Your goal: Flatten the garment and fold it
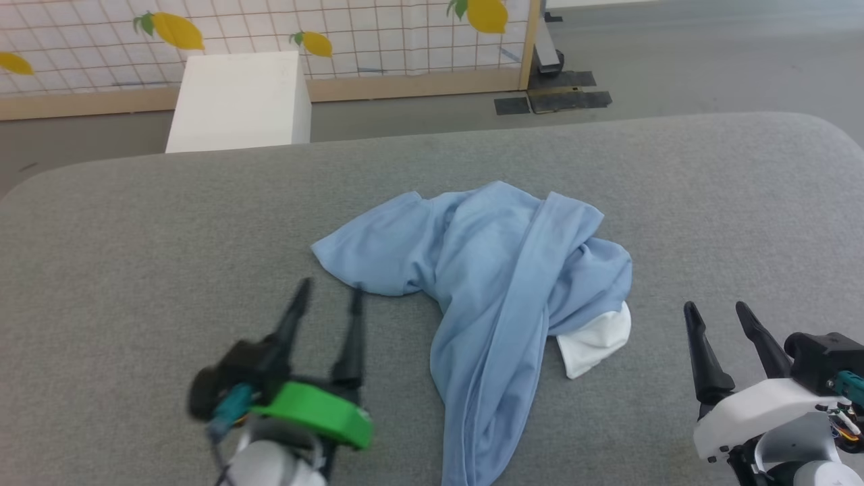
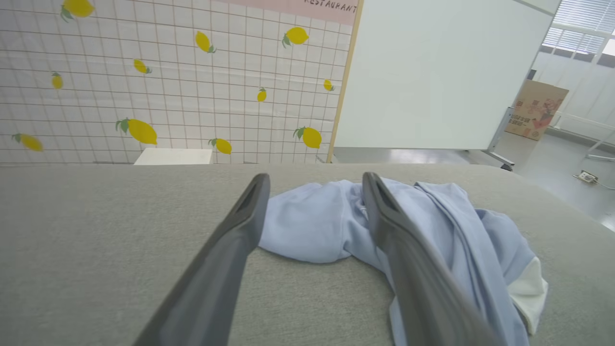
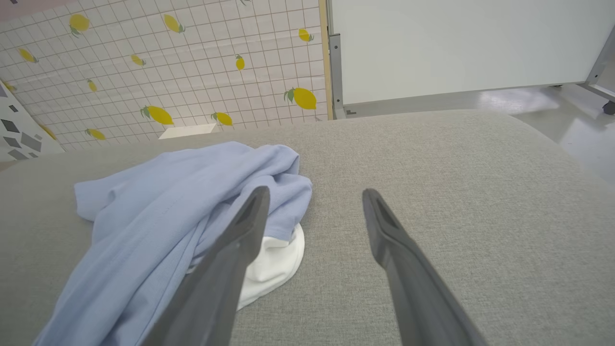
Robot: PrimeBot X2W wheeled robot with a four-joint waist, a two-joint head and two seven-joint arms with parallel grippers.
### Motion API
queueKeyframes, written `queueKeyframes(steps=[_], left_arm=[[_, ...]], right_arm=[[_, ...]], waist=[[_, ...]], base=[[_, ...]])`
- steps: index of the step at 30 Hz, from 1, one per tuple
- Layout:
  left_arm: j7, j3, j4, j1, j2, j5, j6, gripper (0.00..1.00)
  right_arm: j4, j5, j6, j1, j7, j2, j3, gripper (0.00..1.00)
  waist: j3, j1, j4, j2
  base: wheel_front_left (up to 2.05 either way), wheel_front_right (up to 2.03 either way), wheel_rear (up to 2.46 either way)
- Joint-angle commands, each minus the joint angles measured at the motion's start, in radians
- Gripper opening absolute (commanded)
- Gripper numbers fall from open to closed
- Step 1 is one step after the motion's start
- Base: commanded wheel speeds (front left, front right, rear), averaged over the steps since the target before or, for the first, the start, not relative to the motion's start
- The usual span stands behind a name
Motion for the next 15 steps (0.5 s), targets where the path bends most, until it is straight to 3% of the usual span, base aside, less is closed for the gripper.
queueKeyframes(steps=[1,6,15], left_arm=[[-0.004,-0.053,0.021,-0.058,-0.003,-0.002,-0.012,1.0],[0.062,-0.23,0.132,-0.229,-0.003,-0.056,-0.016,1.0],[0.337,-0.422,0.368,-0.562,-0.003,-0.258,0.067,1.0]], right_arm=[[0.006,0.007,-0.001,0.005,-0.01,0.003,-0.006,1.0],[0.016,0.024,-0.001,-0.014,-0.011,0.003,-0.008,1.0],[0.059,0.051,-0.001,-0.067,-0.033,0.003,0.039,1.0]], waist=[[0.015,0.0,-0.021,0.0],[0.056,0.0,-0.063,0.0],[0.136,0.0,-0.166,0.0]], base=[[0.0,0.0,0.0],[0.0,0.0,0.0],[0.0,0.0,0.0]])
